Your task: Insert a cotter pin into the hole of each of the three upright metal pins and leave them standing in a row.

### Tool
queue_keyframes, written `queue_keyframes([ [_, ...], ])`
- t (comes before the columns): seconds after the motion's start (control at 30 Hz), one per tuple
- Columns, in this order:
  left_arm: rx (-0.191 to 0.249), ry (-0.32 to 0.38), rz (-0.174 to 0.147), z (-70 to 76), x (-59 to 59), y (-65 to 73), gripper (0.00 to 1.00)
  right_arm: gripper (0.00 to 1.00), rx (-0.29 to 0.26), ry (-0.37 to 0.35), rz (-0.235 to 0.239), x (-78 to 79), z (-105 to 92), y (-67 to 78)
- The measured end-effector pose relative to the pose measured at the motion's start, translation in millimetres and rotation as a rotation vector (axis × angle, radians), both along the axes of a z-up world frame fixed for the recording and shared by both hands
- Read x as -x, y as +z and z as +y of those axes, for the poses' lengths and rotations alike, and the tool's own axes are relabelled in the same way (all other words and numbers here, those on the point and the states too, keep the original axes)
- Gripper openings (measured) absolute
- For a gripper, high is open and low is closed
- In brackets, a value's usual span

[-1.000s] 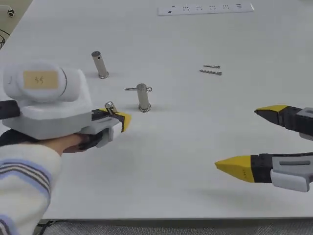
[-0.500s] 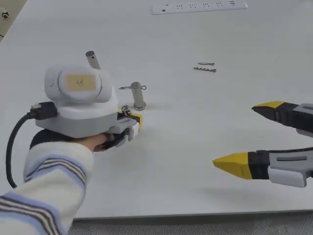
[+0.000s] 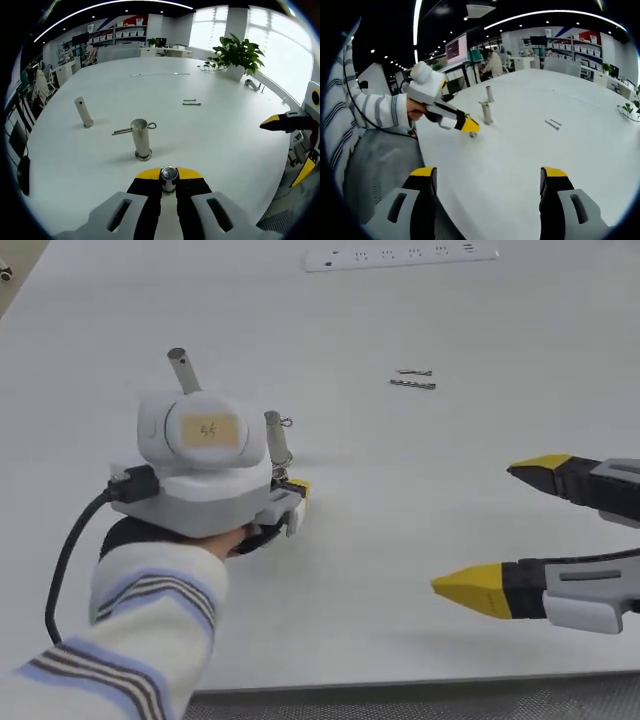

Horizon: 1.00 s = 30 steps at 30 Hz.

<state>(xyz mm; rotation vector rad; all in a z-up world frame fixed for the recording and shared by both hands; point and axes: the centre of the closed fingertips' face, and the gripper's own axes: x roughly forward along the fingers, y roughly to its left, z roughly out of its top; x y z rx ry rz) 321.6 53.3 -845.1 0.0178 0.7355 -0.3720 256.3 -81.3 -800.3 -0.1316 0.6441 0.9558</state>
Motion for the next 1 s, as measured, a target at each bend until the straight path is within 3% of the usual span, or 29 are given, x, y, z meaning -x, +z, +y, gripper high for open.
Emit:
queue_keyframes([
  [0.23,-0.021,-0.022,-0.033,-1.0,2.3,0.3,0.08,0.85,0.013,0.009,-0.001,0.5,-0.4,-2.1],
  [0.83,-0.042,-0.013,-0.005,9.9,12.5,-4.4,0.21,0.85,0.036,0.005,-0.004,-2.9,-5.8,-3.3],
  [1.0,-0.06,-0.026,-0.017,14.0,15.9,0.0,0.24,0.85,0.044,0.012,-0.007,-5.7,-8.5,-1.0],
])
